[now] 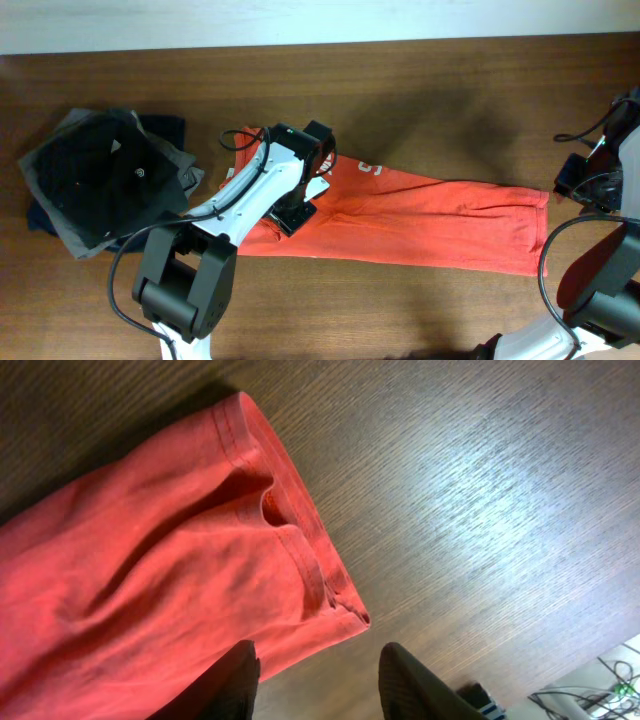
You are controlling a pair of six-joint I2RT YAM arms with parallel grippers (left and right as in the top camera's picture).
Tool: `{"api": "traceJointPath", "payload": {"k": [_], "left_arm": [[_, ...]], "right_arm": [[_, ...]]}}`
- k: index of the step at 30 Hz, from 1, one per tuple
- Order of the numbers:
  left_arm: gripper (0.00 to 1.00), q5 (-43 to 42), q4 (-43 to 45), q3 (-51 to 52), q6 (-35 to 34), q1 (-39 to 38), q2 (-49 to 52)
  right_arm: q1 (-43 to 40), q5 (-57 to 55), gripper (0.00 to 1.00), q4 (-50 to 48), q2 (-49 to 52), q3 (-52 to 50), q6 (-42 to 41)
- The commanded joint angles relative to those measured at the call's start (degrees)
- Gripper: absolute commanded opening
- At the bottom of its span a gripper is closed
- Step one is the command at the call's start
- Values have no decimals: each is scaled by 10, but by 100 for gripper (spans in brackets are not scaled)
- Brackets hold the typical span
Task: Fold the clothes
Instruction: 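Move the left gripper to the strip's left end and grasp it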
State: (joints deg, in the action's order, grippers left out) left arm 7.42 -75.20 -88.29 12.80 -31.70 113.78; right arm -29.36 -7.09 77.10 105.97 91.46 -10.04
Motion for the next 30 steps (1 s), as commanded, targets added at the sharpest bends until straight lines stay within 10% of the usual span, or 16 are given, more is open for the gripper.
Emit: {"api": "traceJointPath", "payload": {"k": [1, 13, 23, 30], "left_arm": [[52, 5, -5, -7, -7, 0, -11], [61, -9, 30, -154, -130, 94, -15], [61, -182, 68, -141, -115, 213, 15], [61, -230, 64, -140, -97, 234, 35]], "right_arm": [[1, -5, 45, 6, -4, 4, 1], [1, 312, 46, -19, -4, 4, 134], [-21, 223, 74, -49, 9, -16, 110], [-48, 306, 71, -64, 34, -57, 146]]}}
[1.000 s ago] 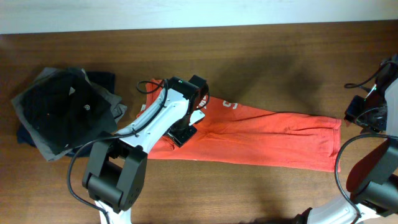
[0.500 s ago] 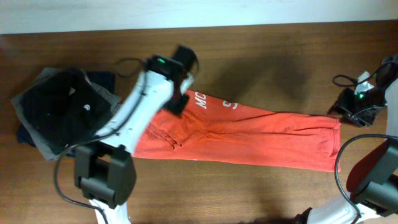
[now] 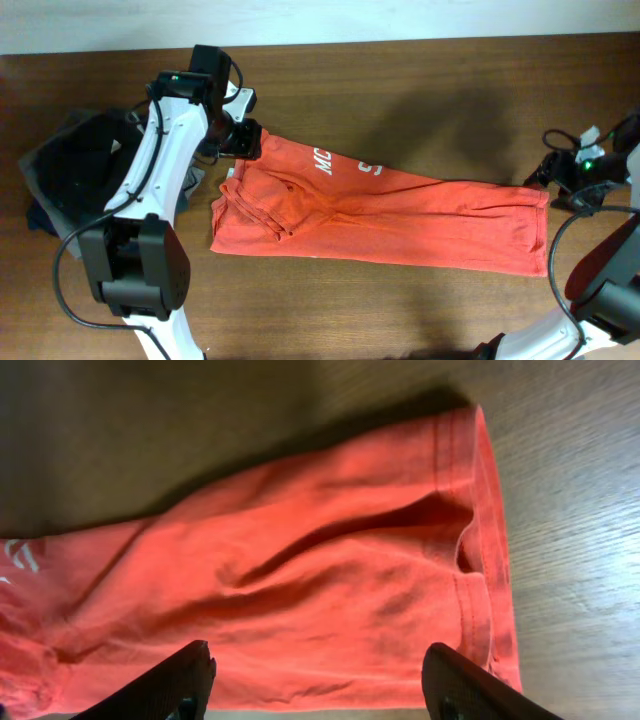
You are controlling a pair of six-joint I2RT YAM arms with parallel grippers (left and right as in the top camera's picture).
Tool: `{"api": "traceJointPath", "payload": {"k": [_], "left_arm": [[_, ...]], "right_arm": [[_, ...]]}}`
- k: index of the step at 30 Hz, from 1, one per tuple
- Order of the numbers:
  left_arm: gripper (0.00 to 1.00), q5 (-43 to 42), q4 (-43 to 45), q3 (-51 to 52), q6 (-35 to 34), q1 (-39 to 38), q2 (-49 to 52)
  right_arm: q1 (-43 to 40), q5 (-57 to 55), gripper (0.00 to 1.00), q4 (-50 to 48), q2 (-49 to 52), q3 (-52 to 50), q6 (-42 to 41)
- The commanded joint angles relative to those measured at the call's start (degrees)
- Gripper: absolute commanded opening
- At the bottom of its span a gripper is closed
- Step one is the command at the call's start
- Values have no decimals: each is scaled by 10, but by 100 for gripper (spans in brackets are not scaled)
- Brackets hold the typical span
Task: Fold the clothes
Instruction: 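Move the left gripper to the strip's left end and grasp it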
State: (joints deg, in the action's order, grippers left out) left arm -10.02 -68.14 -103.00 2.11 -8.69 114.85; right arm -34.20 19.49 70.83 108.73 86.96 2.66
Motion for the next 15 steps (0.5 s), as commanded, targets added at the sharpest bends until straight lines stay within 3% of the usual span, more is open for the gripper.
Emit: {"api": "traceJointPath", "payload": {"k": [1, 7, 13, 15], "left_arm": [[61, -75, -12, 9, 9, 3, 29], [61, -51, -3, 51, 9, 0, 73], [53, -9, 22, 64, 9, 0, 107], [44, 4, 26, 64, 9, 0, 107]], "right_arm": [[0, 41, 71, -2, 6, -12, 19], [0, 41, 71, -2, 6, -12, 19], [0, 41, 71, 1, 6, -12, 19], [0, 41, 71, 1, 6, -12, 19]]}}
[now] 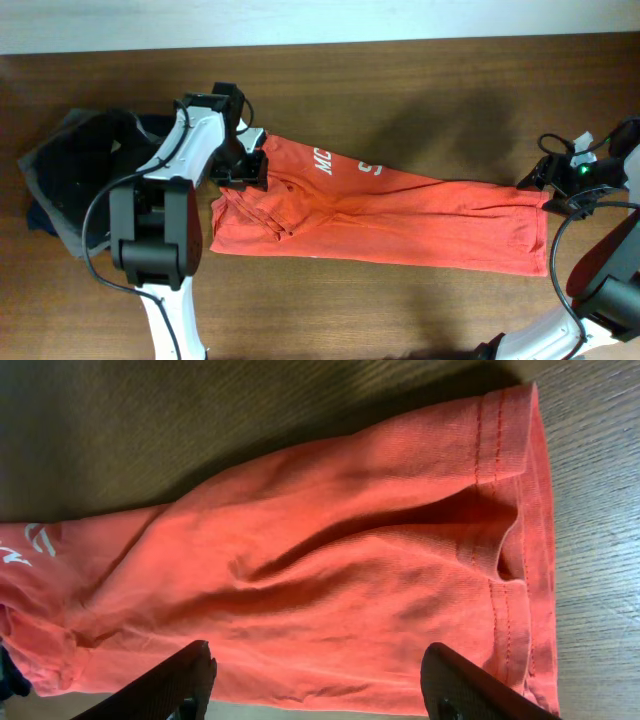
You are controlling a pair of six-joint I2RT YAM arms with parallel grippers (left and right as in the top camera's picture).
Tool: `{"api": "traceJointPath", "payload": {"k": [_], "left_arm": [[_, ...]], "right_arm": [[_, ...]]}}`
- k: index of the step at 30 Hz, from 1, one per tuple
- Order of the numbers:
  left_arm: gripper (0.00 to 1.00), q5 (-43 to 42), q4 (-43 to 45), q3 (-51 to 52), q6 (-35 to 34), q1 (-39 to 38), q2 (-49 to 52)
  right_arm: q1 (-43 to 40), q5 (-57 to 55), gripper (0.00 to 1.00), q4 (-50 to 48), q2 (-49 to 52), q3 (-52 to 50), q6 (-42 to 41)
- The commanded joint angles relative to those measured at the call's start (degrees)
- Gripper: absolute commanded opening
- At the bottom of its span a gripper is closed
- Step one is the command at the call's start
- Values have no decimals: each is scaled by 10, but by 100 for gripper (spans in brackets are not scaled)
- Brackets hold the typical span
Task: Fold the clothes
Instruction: 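Move the left gripper to the strip's left end and grasp it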
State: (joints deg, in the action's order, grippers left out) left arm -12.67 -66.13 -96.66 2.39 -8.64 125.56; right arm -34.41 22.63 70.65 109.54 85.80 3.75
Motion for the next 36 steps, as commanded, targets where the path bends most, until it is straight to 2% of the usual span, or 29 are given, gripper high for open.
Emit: {"api": "traceJointPath", "payload": {"k": [1, 3, 5, 11, 20, 30, 31, 33, 36], "left_arm": [[38, 31, 5, 0, 6, 0, 0], [17, 31, 1, 0, 6, 0, 0], [1, 30, -17, -1, 6, 0, -2], [1, 13, -85, -4, 6, 0, -21], [1, 14, -121, -4, 7, 0, -79], [0, 16, -143, -4, 7, 0, -81], [1, 16, -145, -4, 7, 0, -81], [23, 21, -143, -4, 7, 0, -81], [40, 33, -123, -7, 6, 4, -81]], "right_arm": [[3, 9, 71, 3, -2, 0, 8], [3, 10, 70, 3, -2, 0, 8], [3, 9, 70, 4, -2, 0, 8], [3, 9, 70, 4, -2, 0, 8], [3, 9, 70, 4, -2, 0, 8], [3, 9, 70, 4, -2, 0, 8], [3, 9, 70, 4, -2, 0, 8], [3, 9, 70, 4, -2, 0, 8], [3, 9, 70, 4, -2, 0, 8]]}}
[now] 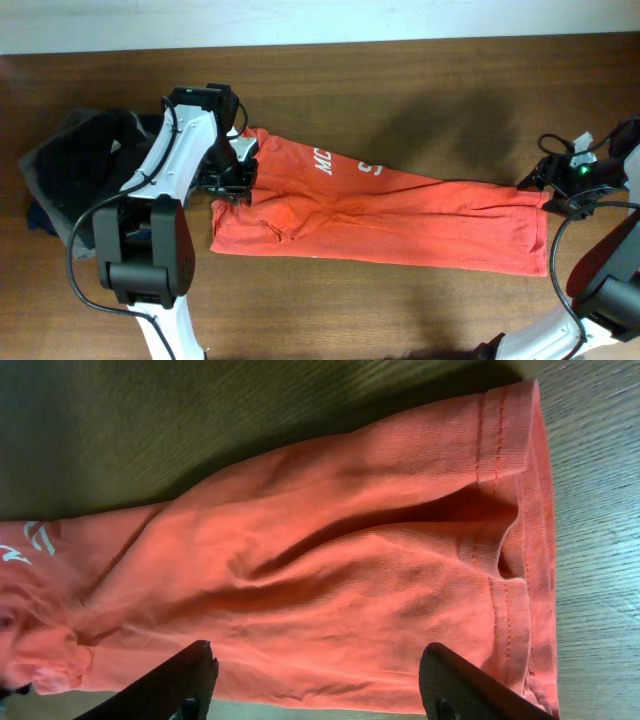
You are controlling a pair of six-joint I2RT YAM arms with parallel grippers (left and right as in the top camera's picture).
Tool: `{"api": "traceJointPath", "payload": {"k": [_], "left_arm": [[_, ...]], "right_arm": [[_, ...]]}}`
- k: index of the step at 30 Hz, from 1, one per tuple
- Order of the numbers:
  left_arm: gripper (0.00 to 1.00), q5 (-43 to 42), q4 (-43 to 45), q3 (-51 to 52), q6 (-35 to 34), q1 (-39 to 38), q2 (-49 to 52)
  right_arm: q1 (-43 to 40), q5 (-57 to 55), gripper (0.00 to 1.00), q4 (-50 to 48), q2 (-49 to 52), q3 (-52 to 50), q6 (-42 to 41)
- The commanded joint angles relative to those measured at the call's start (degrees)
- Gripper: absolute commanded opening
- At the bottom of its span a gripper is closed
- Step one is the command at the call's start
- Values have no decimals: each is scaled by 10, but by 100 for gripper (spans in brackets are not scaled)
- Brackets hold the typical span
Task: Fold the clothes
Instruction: 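Move the left gripper to the strip's left end and grasp it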
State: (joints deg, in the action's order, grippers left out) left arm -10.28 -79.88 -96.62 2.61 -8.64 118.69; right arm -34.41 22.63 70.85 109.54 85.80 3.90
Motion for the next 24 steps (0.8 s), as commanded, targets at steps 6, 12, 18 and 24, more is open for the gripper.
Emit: {"api": "traceJointPath", "payload": {"k": [6, 12, 18, 24], "left_arm": [[65, 9, 139, -12, 5, 27, -12], [65, -12, 228, -9, 4, 24, -7], [36, -26, 200, -9, 4, 21, 3], [48, -24, 251, -9, 14, 20, 20]], "right_arm": [[3, 9, 70, 2, -2, 0, 6], [3, 9, 70, 2, -2, 0, 6], [3, 9, 70, 2, -2, 0, 6], [3, 10, 70, 2, -2, 0, 6]]}}
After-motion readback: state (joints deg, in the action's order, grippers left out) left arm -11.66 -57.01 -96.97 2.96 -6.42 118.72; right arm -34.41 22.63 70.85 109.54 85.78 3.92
